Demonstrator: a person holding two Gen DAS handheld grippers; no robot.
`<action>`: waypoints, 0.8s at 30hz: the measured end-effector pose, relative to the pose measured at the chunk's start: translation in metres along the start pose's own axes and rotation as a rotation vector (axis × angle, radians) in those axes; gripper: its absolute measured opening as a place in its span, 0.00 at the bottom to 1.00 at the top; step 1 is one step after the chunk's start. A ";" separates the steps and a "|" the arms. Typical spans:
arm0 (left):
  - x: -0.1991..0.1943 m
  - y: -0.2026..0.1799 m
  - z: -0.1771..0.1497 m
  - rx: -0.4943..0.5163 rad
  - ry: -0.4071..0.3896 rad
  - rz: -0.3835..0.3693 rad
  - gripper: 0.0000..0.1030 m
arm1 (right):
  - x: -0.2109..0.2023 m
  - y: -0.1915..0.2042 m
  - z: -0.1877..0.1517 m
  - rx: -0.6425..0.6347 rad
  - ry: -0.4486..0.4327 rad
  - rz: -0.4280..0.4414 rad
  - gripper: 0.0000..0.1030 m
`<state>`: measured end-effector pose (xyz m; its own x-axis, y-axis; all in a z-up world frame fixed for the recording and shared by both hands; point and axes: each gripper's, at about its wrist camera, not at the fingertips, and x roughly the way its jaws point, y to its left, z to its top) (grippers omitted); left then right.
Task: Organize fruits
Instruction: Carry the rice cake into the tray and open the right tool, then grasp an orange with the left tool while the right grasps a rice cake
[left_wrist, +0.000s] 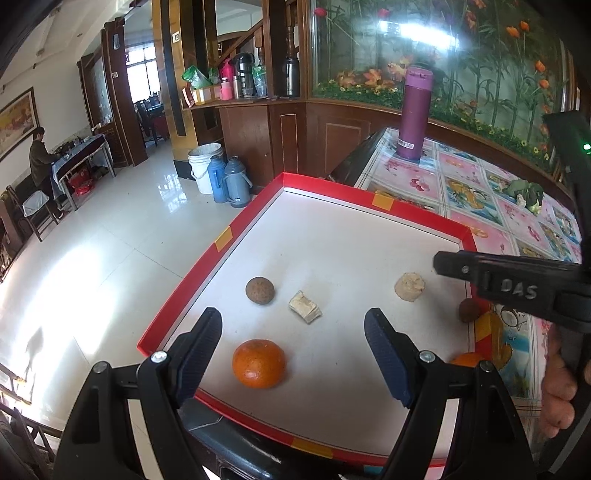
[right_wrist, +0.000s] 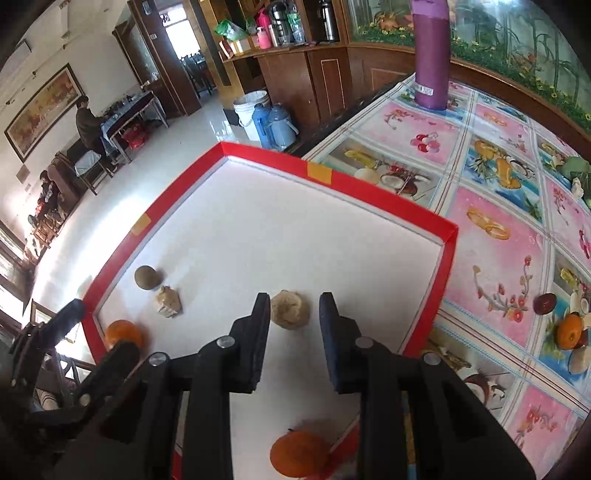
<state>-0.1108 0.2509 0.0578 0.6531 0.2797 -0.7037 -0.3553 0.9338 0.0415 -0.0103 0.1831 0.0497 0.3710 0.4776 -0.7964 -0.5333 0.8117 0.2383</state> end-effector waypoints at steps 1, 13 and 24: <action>0.000 -0.005 0.002 0.008 0.000 0.000 0.77 | -0.010 -0.006 0.000 0.012 -0.023 0.002 0.29; -0.025 -0.112 0.007 0.214 -0.039 -0.106 0.77 | -0.113 -0.150 -0.052 0.223 -0.169 -0.125 0.29; -0.023 -0.208 -0.021 0.410 0.047 -0.218 0.77 | -0.125 -0.242 -0.110 0.345 -0.157 -0.176 0.39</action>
<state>-0.0659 0.0455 0.0505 0.6489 0.0653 -0.7580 0.0873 0.9833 0.1594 -0.0116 -0.1097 0.0306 0.5594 0.3457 -0.7534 -0.1756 0.9377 0.2999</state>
